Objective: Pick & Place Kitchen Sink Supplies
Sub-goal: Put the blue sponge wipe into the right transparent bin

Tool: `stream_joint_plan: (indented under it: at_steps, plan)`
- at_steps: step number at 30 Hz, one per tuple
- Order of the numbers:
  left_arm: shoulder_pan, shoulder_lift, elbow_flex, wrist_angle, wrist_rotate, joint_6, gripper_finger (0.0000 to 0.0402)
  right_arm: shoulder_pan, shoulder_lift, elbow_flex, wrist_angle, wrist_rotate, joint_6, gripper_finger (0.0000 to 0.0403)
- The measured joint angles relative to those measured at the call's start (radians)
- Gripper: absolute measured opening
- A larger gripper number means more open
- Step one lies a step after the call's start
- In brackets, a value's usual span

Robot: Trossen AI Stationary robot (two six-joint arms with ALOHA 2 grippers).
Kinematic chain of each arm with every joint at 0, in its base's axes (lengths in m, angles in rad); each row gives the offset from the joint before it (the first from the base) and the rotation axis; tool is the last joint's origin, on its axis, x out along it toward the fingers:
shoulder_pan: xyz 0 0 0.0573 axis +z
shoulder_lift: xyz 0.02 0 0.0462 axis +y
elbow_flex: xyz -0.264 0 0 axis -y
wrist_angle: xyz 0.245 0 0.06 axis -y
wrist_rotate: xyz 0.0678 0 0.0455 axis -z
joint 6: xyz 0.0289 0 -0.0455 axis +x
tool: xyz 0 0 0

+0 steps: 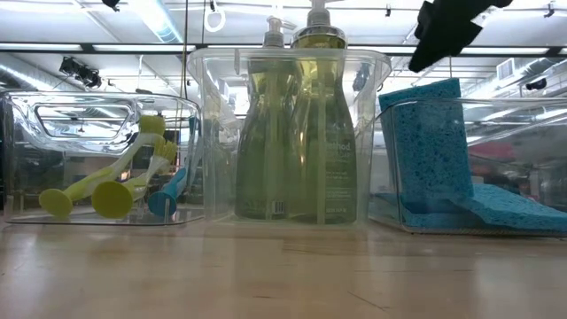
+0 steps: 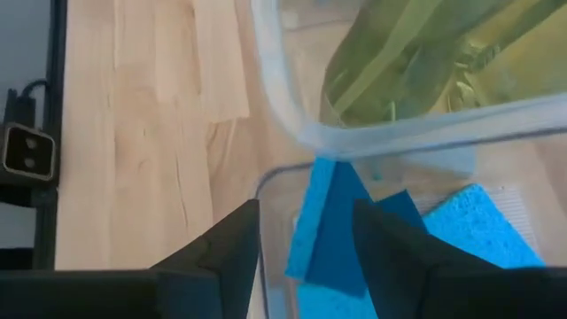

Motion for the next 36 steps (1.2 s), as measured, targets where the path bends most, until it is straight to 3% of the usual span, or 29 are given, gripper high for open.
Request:
stream_joint_plan:
  at_steps: [13, 30, 36]
  plan:
    - [0.0, 0.0, 0.0, -0.003, -0.045, 0.0, 0.0016, 0.01, 0.002, 0.0, -0.053, 0.008, -0.002, 0.0181]
    - [0.0, 0.0, 0.0, -0.008, -0.045, 0.001, 0.0016, 0.023, 0.106, -0.001, -0.031, -0.001, -0.001, 0.018]
    - [0.0, 0.0, 0.0, -0.009, -0.044, -0.006, 0.0016, 0.023, 0.111, -0.001, -0.031, 0.0, 0.049, 0.0144]
